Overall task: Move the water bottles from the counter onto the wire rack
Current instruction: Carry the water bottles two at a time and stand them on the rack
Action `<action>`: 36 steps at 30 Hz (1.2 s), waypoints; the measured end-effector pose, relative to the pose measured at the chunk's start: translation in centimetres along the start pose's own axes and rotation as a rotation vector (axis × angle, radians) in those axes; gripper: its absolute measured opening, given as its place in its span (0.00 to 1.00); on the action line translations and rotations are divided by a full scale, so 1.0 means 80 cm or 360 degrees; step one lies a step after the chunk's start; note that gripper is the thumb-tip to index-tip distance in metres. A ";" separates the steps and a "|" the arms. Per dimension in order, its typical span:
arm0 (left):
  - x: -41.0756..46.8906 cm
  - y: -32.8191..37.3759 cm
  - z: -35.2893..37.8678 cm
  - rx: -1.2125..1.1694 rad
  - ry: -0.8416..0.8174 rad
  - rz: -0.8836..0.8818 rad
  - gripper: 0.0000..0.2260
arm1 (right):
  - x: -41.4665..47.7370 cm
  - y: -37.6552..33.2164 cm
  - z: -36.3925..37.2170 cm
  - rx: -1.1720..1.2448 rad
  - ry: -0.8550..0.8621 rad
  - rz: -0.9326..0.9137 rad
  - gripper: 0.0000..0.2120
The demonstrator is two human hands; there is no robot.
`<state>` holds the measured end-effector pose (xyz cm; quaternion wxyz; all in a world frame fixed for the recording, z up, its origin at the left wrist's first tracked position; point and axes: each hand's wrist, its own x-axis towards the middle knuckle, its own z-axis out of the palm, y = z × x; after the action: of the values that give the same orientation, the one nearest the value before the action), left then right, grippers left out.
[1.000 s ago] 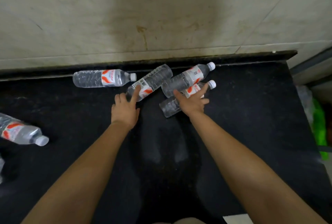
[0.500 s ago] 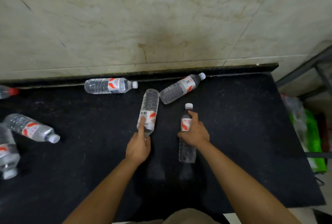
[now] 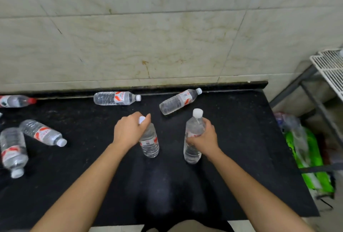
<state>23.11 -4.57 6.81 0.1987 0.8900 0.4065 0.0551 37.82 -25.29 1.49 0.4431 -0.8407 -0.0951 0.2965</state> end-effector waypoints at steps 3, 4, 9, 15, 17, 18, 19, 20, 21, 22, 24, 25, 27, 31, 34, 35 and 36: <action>-0.004 0.015 0.011 -0.0187 0.0017 -0.0171 0.22 | -0.004 -0.001 -0.009 -0.0115 -0.0002 -0.0261 0.41; -0.007 0.018 0.014 -0.0256 0.0034 -0.0230 0.22 | -0.008 0.002 -0.010 -0.0128 -0.0003 -0.0300 0.40; -0.031 0.015 0.024 -0.0396 0.0120 -0.0361 0.21 | -0.035 0.035 -0.009 0.0015 0.0022 -0.0289 0.39; -0.051 0.001 0.028 -0.0573 0.0211 -0.0416 0.20 | -0.048 0.045 0.008 0.0002 0.0051 -0.0338 0.39; -0.057 -0.002 0.029 -0.0665 0.0234 -0.0397 0.18 | -0.048 0.040 0.011 0.0033 0.0139 -0.0293 0.38; -0.058 -0.002 0.029 -0.0705 0.0241 -0.0387 0.16 | -0.048 0.037 0.012 0.0029 0.0194 -0.0274 0.38; -0.061 -0.002 0.031 -0.0739 0.0239 -0.0383 0.14 | -0.048 0.036 0.013 0.0007 0.0237 -0.0260 0.38; -0.064 0.000 0.033 -0.0773 0.0233 -0.0376 0.12 | -0.049 0.035 0.015 -0.0021 0.0256 -0.0259 0.39; -0.067 0.002 0.035 -0.0804 0.0218 -0.0371 0.11 | -0.049 0.036 0.016 -0.0052 0.0254 -0.0267 0.39; -0.070 0.004 0.037 -0.0830 0.0204 -0.0372 0.10 | -0.050 0.037 0.016 -0.0078 0.0233 -0.0278 0.39; -0.073 0.007 0.039 -0.0872 0.0189 -0.0402 0.10 | -0.046 0.040 0.008 -0.0052 0.0155 -0.0278 0.40; -0.074 0.007 0.038 -0.0887 0.0180 -0.0405 0.10 | -0.040 0.043 0.001 -0.0002 0.0116 -0.0276 0.41; -0.072 0.002 0.037 -0.0960 0.0127 -0.0383 0.11 | -0.028 0.047 -0.016 0.0098 0.0020 -0.0222 0.44; -0.072 -0.012 0.041 -0.1091 -0.0042 -0.0299 0.12 | -0.008 0.044 -0.040 0.0281 -0.0110 -0.0045 0.39; -0.074 -0.018 0.044 -0.1136 -0.0043 -0.0281 0.09 | -0.003 0.047 -0.047 0.0378 -0.0069 0.0035 0.37; -0.076 -0.017 0.042 -0.1079 -0.0024 -0.0266 0.09 | -0.004 0.049 -0.047 0.0393 -0.0039 0.0059 0.37; -0.077 -0.013 0.040 -0.0975 0.0004 -0.0244 0.11 | -0.004 0.049 -0.048 0.0411 -0.0009 0.0072 0.38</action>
<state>19.08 -9.54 3.86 0.4605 0.7556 0.4371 0.1611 39.35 -30.37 0.14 0.5406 -0.7776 -0.0383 0.3188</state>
